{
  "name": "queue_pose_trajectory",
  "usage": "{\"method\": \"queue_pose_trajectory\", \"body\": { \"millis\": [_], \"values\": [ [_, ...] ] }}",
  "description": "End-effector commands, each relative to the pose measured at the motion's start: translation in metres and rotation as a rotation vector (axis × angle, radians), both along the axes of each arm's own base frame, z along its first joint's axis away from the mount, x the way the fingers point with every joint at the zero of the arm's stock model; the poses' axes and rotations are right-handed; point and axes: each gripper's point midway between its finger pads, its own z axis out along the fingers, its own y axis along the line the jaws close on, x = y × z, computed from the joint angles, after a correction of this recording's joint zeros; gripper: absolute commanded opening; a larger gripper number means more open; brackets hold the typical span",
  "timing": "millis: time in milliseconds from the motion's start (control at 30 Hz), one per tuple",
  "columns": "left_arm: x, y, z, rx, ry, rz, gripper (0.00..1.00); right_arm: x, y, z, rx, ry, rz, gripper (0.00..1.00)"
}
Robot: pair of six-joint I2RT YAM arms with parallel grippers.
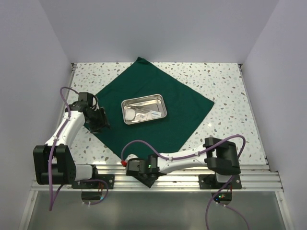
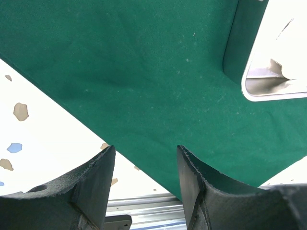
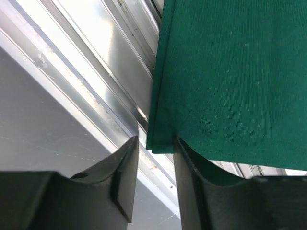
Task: Prepare the surgical pack
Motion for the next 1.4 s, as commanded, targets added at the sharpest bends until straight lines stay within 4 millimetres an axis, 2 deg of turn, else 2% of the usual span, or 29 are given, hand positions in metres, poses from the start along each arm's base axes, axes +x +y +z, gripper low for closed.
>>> {"method": "queue_pose_trajectory", "body": {
  "millis": [0, 67, 200, 267, 433, 600, 700, 733, 800, 833, 867, 967, 1067, 1100, 1133, 1167, 1200, 1233, 1267, 1300, 1333, 1367],
  "values": [
    [0.001, 0.001, 0.006, 0.003, -0.027, -0.024, 0.58, 0.013, -0.026, -0.011, -0.086, -0.085, -0.036, 0.36],
    [0.002, 0.001, 0.004, 0.002, -0.023, -0.026, 0.58, 0.016, -0.031, -0.013, -0.107, -0.105, -0.044, 0.27],
    [0.003, 0.001, 0.003, 0.002, -0.018, -0.026, 0.58, 0.021, -0.028, -0.011, -0.112, -0.131, -0.062, 0.20],
    [0.005, 0.001, 0.004, 0.002, -0.018, -0.026, 0.58, 0.024, -0.025, -0.008, -0.104, -0.145, -0.070, 0.12],
    [0.006, 0.001, 0.006, 0.002, -0.016, -0.022, 0.58, 0.037, -0.018, 0.019, -0.058, -0.213, -0.085, 0.00],
    [0.011, 0.003, 0.010, 0.014, -0.014, -0.010, 0.58, 0.060, -0.004, 0.058, 0.002, -0.280, -0.114, 0.00],
    [0.020, 0.006, 0.017, 0.026, -0.025, 0.008, 0.58, 0.091, 0.004, 0.084, 0.061, -0.322, -0.177, 0.00],
    [0.026, 0.006, 0.022, 0.024, -0.045, 0.018, 0.58, 0.111, 0.002, 0.093, 0.080, -0.332, -0.229, 0.00],
    [0.033, 0.005, 0.026, 0.015, -0.052, 0.030, 0.59, 0.136, 0.008, 0.110, 0.131, -0.342, -0.270, 0.00],
    [0.039, 0.005, 0.029, 0.011, -0.056, 0.032, 0.59, 0.155, 0.005, 0.115, 0.139, -0.340, -0.313, 0.00],
    [0.042, 0.005, 0.031, 0.010, -0.057, 0.035, 0.59, 0.166, 0.005, 0.120, 0.143, -0.355, -0.309, 0.00],
    [0.052, 0.005, 0.035, 0.007, -0.062, 0.045, 0.59, 0.209, 0.018, 0.150, 0.199, -0.412, -0.332, 0.00],
    [0.061, 0.005, 0.036, 0.003, -0.061, 0.055, 0.59, 0.251, 0.018, 0.164, 0.202, -0.460, -0.356, 0.00],
    [0.063, 0.006, 0.037, 0.006, -0.062, 0.062, 0.59, 0.267, 0.027, 0.169, 0.223, -0.475, -0.364, 0.00],
    [0.067, 0.006, 0.039, 0.004, -0.067, 0.068, 0.59, 0.285, 0.023, 0.173, 0.226, -0.488, -0.390, 0.00],
    [0.068, 0.006, 0.039, 0.004, -0.065, 0.070, 0.59, 0.298, 0.029, 0.185, 0.250, -0.511, -0.385, 0.00],
    [0.070, 0.006, 0.040, 0.004, -0.071, 0.076, 0.59, 0.316, 0.027, 0.181, 0.242, -0.522, -0.408, 0.00],
    [0.071, 0.007, 0.040, 0.006, -0.071, 0.079, 0.59, 0.330, 0.033, 0.195, 0.272, -0.551, -0.406, 0.00],
    [0.071, 0.009, 0.040, 0.015, -0.066, 0.084, 0.59, 0.340, 0.035, 0.199, 0.284, -0.560, -0.412, 0.00],
    [0.072, 0.009, 0.040, 0.020, -0.070, 0.086, 0.59, 0.357, 0.034, 0.187, 0.256, -0.560, -0.426, 0.00],
    [0.072, 0.011, 0.039, 0.027, -0.067, 0.091, 0.59, 0.368, 0.035, 0.189, 0.259, -0.577, -0.434, 0.00],
    [0.072, 0.013, 0.038, 0.035, -0.066, 0.096, 0.59, 0.382, 0.039, 0.208, 0.296, -0.613, -0.443, 0.00]
  ]
}}
